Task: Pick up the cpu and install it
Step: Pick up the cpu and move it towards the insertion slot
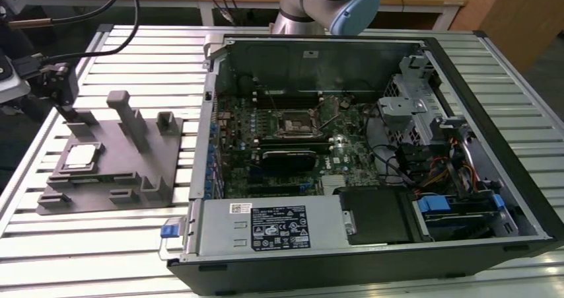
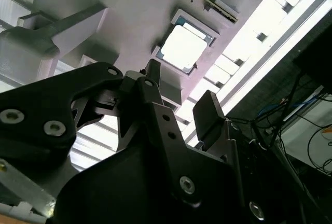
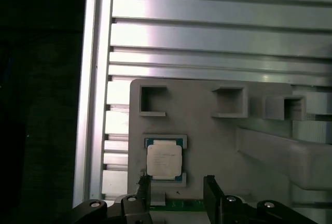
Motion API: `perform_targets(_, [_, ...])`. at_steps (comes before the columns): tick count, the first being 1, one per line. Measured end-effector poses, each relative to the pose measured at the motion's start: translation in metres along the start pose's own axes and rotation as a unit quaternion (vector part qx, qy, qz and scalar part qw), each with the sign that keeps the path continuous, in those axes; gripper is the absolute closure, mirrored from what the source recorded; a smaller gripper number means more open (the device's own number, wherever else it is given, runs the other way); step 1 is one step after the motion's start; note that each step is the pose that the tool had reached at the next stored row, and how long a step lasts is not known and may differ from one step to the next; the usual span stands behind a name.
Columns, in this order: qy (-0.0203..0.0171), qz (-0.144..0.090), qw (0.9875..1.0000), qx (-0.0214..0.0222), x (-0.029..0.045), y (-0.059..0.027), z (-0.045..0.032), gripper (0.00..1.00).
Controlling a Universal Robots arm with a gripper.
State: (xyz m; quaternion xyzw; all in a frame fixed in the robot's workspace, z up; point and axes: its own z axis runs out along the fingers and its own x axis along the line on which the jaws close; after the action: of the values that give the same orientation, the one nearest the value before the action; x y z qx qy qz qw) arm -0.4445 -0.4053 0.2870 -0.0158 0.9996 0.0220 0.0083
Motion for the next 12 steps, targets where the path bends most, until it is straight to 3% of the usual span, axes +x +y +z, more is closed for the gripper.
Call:
perform_targets(4, [0.0001, 0.000, 1.0000, 0.0004, 0.0000, -0.0001, 0.0020, 0.46])
perform_targets(10, [0.0000, 0.000, 1.0000, 0.0010, 0.0001, -0.0002, 0.0049, 0.22])
perform_targets(12, [0.0000, 0.000, 1.0000, 0.0010, 0.0001, -0.0003, 0.0063, 0.22])
